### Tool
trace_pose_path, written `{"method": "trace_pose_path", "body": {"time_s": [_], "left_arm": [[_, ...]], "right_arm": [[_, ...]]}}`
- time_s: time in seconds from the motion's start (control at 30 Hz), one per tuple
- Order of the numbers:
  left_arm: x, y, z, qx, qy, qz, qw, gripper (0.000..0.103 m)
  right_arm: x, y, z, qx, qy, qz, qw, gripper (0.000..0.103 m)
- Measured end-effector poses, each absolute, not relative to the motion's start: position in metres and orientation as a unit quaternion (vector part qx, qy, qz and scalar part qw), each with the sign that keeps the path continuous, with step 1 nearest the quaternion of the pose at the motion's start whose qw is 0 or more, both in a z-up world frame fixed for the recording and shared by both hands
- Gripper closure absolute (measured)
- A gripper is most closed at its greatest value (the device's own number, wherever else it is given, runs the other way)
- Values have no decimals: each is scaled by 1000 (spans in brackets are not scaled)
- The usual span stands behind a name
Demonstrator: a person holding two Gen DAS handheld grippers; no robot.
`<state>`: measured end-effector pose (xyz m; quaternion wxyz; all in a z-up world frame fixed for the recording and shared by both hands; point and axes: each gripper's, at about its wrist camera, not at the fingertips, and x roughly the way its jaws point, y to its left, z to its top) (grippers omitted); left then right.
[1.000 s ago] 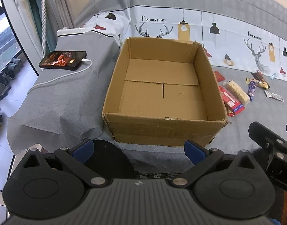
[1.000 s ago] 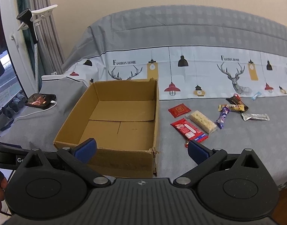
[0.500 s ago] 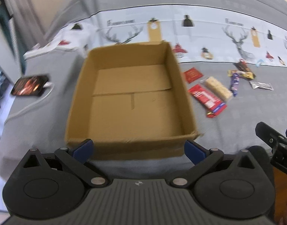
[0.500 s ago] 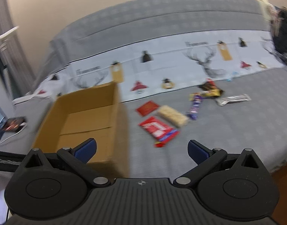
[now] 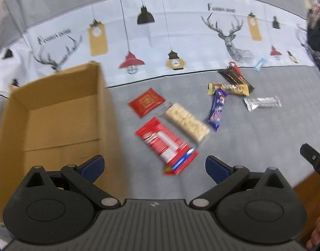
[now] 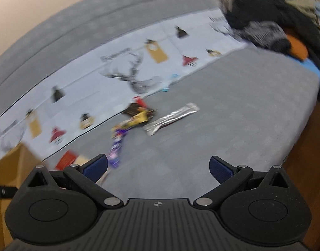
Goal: Organize snacks
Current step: 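Grasp the cream rice-cake bar with left tool while right tool grasps silver stick pack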
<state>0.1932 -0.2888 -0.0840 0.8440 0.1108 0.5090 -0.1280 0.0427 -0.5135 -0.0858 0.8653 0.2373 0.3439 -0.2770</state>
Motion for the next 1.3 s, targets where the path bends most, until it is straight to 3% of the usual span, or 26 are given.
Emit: {"method": "trace_pose_path", "body": {"time_s": [0.53, 0.7, 1.0, 1.03, 1.07, 1.13, 1.17, 1.3], "left_arm": [[330, -381, -219, 77, 608, -107, 783, 0], [346, -376, -256, 69, 644, -91, 756, 0], [346, -375, -258, 102, 633, -82, 763, 2], [345, -376, -254, 103, 634, -80, 762, 12], [344, -380, -248, 105, 626, -81, 768, 32], [339, -385, -236, 123, 608, -84, 780, 53], [336, -387, -232, 127, 606, -88, 781, 60], [324, -388, -218, 127, 591, -103, 790, 62]], "right_arm": [[238, -654, -214, 246, 427, -356, 794, 0], [254, -653, -241, 219, 451, -359, 787, 0], [250, -634, -240, 192, 437, -353, 804, 0], [248, -635, -238, 192, 439, -351, 804, 5], [244, -634, -235, 190, 435, -353, 806, 11], [239, -631, -229, 180, 425, -352, 814, 52], [238, -630, -228, 181, 425, -349, 815, 62], [223, -632, -224, 194, 417, -340, 820, 80]]}}
